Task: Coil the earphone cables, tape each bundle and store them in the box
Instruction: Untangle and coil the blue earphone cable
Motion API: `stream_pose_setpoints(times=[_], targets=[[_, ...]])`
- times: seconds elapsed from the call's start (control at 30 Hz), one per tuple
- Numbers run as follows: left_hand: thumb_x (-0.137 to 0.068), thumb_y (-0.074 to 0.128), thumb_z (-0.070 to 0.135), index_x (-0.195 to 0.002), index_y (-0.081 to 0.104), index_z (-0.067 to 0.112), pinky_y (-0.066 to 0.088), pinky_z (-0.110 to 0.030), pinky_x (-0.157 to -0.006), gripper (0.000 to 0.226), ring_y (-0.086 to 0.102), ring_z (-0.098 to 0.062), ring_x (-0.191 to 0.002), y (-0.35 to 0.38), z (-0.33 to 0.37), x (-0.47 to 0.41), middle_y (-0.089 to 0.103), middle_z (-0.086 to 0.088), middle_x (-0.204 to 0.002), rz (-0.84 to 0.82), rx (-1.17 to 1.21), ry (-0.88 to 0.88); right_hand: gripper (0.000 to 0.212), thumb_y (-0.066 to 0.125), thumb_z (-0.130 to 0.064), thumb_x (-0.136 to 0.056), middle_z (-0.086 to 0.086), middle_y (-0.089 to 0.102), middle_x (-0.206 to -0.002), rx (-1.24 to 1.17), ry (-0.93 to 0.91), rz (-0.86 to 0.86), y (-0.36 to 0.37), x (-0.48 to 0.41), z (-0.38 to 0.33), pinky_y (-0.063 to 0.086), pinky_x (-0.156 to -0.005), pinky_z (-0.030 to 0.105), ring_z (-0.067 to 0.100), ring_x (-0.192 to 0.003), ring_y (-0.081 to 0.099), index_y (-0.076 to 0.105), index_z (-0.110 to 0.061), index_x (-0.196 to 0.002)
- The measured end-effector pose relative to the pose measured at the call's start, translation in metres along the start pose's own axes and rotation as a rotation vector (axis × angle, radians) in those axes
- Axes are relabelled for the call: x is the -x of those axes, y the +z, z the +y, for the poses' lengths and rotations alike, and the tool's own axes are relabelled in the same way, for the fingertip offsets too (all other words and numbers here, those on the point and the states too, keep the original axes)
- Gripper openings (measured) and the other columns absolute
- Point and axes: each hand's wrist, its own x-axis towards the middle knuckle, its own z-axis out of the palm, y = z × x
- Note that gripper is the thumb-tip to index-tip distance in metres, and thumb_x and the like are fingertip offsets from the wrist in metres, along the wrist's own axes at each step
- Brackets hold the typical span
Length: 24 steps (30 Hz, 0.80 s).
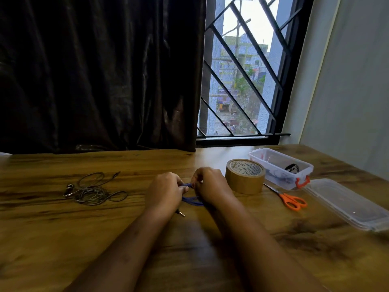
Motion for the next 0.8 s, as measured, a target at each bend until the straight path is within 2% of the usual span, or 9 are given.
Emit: stream_pose_setpoints(times=[0.1,0.2,0.3,0.37,0.5,0.57,0.67,0.73,0.8], targets=[[-0.086,0.066,0.03,-0.097,0.072,0.017,0.048,-0.026,-0.065,0.018,0.059,-0.009,-0.077,-0.001,-0.001,-0.001,0.07,0.001,-0.089,0.027,0.054,-0.01,0.008,0.061,-0.019,-0.09,0.003,0.066,-0.096,-0.047,-0.009,0.005,-0.005,0.0,0.002,0.056,-0.078,0.037,0.022,-0.088,0.063,0.069,-0.017,-0.091],[-0.087,0.066,0.03,-0.099,0.073,0.017,0.048,-0.026,-0.068,0.02,0.058,-0.01,-0.08,-0.002,-0.001,-0.001,0.071,0.0,-0.093,0.053,0.1,-0.009,0.02,0.062,-0.03,-0.09,-0.002,0.068,-0.102,-0.056,-0.036,0.062,-0.019,-0.002,0.003,0.052,-0.078,0.03,0.016,-0.092,0.063,0.071,-0.02,-0.103],[-0.087,0.064,0.033,-0.099,0.072,0.019,0.051,-0.029,-0.07,0.019,0.06,-0.012,-0.081,-0.001,0.003,0.001,0.071,0.001,-0.093,0.05,0.11,0.001,0.014,0.065,-0.021,-0.087,-0.004,0.07,-0.095,-0.142,-0.079,0.01,-0.028,-0.003,0.006,0.051,-0.071,0.022,0.011,-0.085,0.063,0.073,-0.021,-0.099],[-0.088,0.063,0.034,-0.097,0.072,0.022,0.053,-0.031,-0.068,0.018,0.062,-0.014,-0.08,0.0,0.003,0.001,0.071,0.002,-0.089,0.046,0.102,0.0,0.013,0.062,-0.013,-0.089,0.002,0.07,-0.094,-0.119,-0.082,-0.068,-0.021,0.0,0.005,0.055,-0.072,0.028,0.016,-0.083,0.065,0.073,-0.017,-0.095],[-0.085,0.066,0.034,-0.1,0.072,0.025,0.052,-0.03,-0.071,0.018,0.063,-0.012,-0.087,-0.002,0.001,0.0,0.071,0.007,-0.094,0.032,0.195,0.009,0.014,0.059,-0.011,-0.089,0.008,0.067,-0.094,-0.106,-0.108,-0.079,-0.006,0.0,0.003,0.056,-0.077,0.04,0.025,-0.086,0.063,0.071,-0.015,-0.094],[-0.084,0.068,0.033,-0.097,0.07,0.025,0.05,-0.028,-0.068,0.016,0.062,-0.01,-0.085,-0.001,0.002,-0.001,0.069,0.008,-0.091,0.016,0.251,0.006,0.015,0.058,-0.011,-0.089,0.008,0.066,-0.093,-0.112,-0.118,-0.092,-0.007,-0.001,0.003,0.054,-0.075,0.036,0.024,-0.086,0.062,0.069,-0.014,-0.098],[-0.086,0.065,0.031,-0.082,0.066,0.024,0.043,-0.03,-0.061,0.008,0.061,-0.015,-0.076,0.002,0.001,-0.003,0.067,0.003,-0.08,0.013,0.175,-0.003,0.021,0.069,-0.015,-0.085,0.001,0.06,-0.08,-0.163,-0.104,-0.145,-0.013,-0.001,0.006,0.045,-0.06,0.02,0.017,-0.075,0.059,0.064,-0.013,-0.105],[-0.089,0.061,0.03,-0.078,0.065,0.02,0.042,-0.031,-0.059,0.015,0.061,-0.019,-0.073,0.004,-0.003,-0.004,0.065,-0.002,-0.075,0.009,0.162,-0.01,0.027,0.076,-0.015,-0.079,-0.002,0.057,-0.073,-0.267,-0.067,-0.216,-0.018,-0.002,0.01,0.038,-0.049,0.01,0.009,-0.062,0.054,0.061,-0.016,-0.102],[-0.092,0.057,0.028,-0.08,0.065,0.019,0.039,-0.03,-0.056,0.017,0.058,-0.019,-0.069,0.004,-0.006,-0.006,0.063,-0.003,-0.074,-0.009,0.149,-0.004,0.026,0.077,-0.013,-0.078,-0.001,0.058,-0.069,-0.418,-0.041,-0.259,-0.024,-0.001,0.013,0.039,-0.047,0.01,0.005,-0.055,0.052,0.058,-0.019,-0.094]])
